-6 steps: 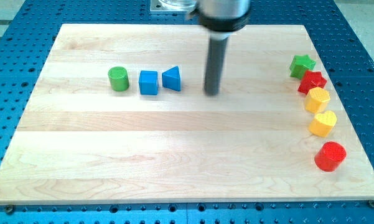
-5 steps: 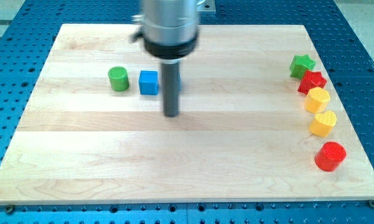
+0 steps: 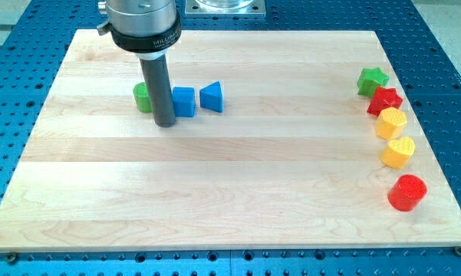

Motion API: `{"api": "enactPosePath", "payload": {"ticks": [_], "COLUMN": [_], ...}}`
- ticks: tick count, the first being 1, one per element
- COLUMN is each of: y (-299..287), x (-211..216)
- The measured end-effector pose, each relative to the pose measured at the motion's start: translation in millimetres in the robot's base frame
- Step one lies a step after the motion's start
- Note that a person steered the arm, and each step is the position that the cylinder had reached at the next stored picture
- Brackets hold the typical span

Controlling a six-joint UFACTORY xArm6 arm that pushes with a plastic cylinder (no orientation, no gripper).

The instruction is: Push the blue triangle close to the green star

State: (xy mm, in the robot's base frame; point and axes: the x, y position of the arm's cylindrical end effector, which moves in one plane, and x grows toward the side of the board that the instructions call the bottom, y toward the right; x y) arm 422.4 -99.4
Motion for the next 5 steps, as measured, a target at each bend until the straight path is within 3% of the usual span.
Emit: {"api": "enactPosePath", "payload": {"ticks": [1,2,3,4,5], "y": [13,82,95,194,221], "x": [-21,-31,-51,-65,-87]}}
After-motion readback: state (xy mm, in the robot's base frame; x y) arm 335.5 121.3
